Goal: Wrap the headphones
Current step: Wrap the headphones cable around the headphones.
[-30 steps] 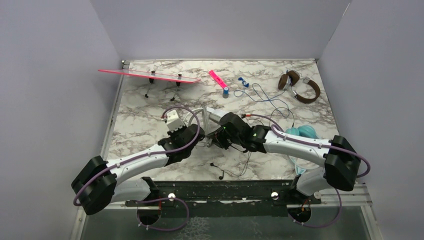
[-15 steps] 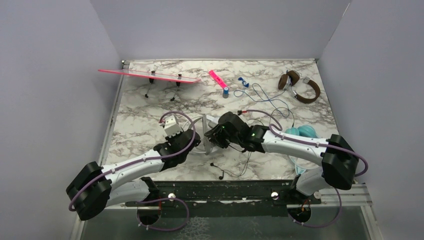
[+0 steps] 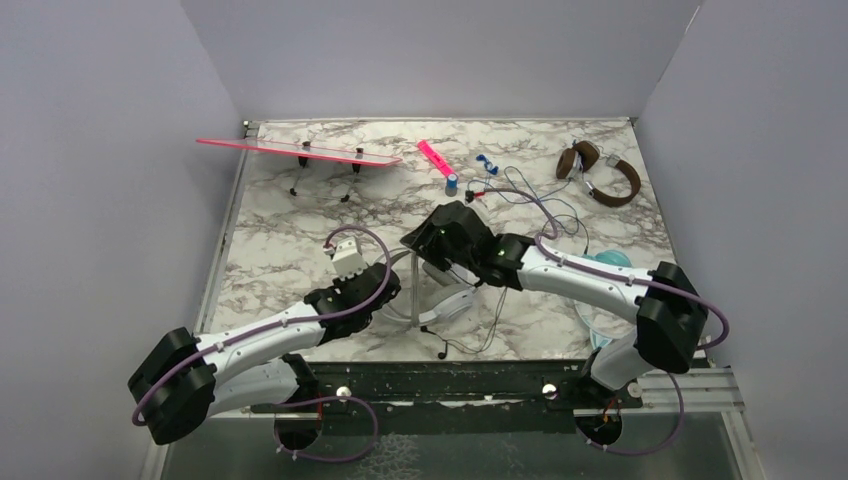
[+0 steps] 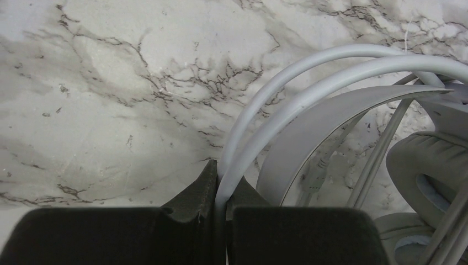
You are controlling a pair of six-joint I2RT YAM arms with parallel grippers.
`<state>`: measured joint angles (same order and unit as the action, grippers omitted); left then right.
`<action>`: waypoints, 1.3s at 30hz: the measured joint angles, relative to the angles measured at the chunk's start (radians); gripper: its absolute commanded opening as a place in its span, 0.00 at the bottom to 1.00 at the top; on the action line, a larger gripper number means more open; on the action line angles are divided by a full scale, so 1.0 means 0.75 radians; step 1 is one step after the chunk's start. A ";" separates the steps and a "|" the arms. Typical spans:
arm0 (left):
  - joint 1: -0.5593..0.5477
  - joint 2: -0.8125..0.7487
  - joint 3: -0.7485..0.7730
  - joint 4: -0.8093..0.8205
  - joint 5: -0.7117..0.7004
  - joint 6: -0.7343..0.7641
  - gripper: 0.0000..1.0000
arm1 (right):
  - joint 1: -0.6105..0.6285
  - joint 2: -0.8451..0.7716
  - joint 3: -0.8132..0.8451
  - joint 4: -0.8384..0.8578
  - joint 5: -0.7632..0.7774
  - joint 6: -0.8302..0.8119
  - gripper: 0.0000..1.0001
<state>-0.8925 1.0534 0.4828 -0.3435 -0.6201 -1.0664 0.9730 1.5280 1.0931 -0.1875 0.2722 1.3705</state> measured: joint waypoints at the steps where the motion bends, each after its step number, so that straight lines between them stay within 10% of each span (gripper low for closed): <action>1: 0.000 0.000 0.008 -0.023 0.000 -0.008 0.00 | 0.000 0.005 0.019 -0.004 -0.001 -0.051 0.56; 11: 0.015 0.005 0.059 -0.113 -0.017 -0.021 0.00 | -0.017 -0.006 0.398 -0.182 -0.164 -1.045 0.77; 20: 0.188 0.066 0.095 -0.010 0.044 0.135 0.00 | -0.024 -0.402 -0.004 -0.242 -0.593 -1.943 0.73; 29: 0.273 0.158 0.111 0.097 0.173 0.266 0.00 | 0.148 -0.342 -0.308 0.007 -0.817 -2.335 0.61; 39: 0.359 0.267 0.165 0.160 0.310 0.384 0.00 | 0.368 -0.063 -0.497 0.781 -0.589 -2.510 0.51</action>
<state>-0.6235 1.2533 0.6064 -0.2237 -0.3874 -0.7788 1.2488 1.4811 0.7200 0.3981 -0.1696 -0.5121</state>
